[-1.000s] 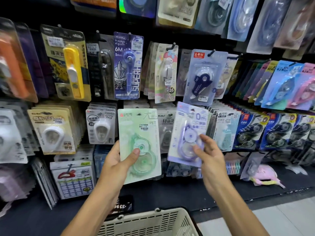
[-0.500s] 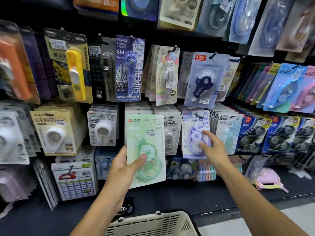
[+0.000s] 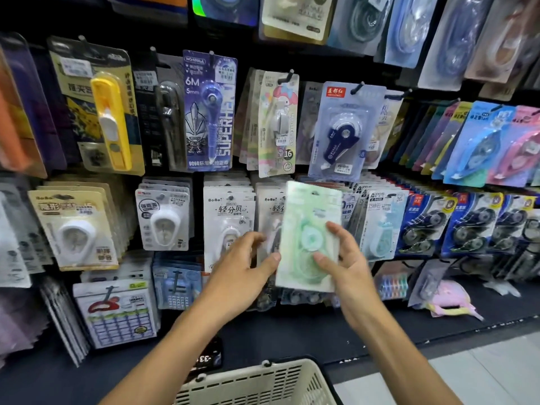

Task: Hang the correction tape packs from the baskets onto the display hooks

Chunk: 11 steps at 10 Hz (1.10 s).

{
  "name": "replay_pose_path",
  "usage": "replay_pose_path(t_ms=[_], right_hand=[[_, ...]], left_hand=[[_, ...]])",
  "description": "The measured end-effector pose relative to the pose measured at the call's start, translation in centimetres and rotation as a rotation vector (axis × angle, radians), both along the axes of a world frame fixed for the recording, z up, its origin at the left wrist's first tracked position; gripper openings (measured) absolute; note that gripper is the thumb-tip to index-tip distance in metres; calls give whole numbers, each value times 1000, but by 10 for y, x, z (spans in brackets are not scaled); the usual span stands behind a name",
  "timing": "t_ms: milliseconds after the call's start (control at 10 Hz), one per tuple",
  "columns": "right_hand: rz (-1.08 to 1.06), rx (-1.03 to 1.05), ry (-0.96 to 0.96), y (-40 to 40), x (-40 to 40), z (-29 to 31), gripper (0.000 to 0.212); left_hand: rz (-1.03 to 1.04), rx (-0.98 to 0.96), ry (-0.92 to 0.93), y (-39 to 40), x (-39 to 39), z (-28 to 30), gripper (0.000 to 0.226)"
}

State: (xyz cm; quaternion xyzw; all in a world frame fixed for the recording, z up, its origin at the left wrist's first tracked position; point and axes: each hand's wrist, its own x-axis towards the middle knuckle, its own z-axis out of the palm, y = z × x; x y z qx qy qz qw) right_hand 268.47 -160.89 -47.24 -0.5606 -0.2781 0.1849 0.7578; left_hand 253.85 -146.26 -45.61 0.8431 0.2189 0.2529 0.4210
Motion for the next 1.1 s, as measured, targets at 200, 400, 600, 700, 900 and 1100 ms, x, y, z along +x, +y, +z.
replay_pose_path(t_ms=[200,400,600,700,900,1100], right_hand=[[-134,-335,-113,-30,71,4,69],[-144,-580,-392,-3,85,5,69],[-533,-720,-1026,13,64,-26,26],[-413,-815,-1084,19,63,-33,22],[-312,-930,-1048,12,64,-26,41],[-333,-534,-999,4,32,14,42]], left_hand=[[131,776,347,35,-5,-14,68],[132,884,489,38,-6,-30,76],[140,941,534,44,-5,-36,75],[132,945,549,47,-3,-40,77],[112,911,531,42,-7,-36,80],[207,519,15,44,-40,10,73]])
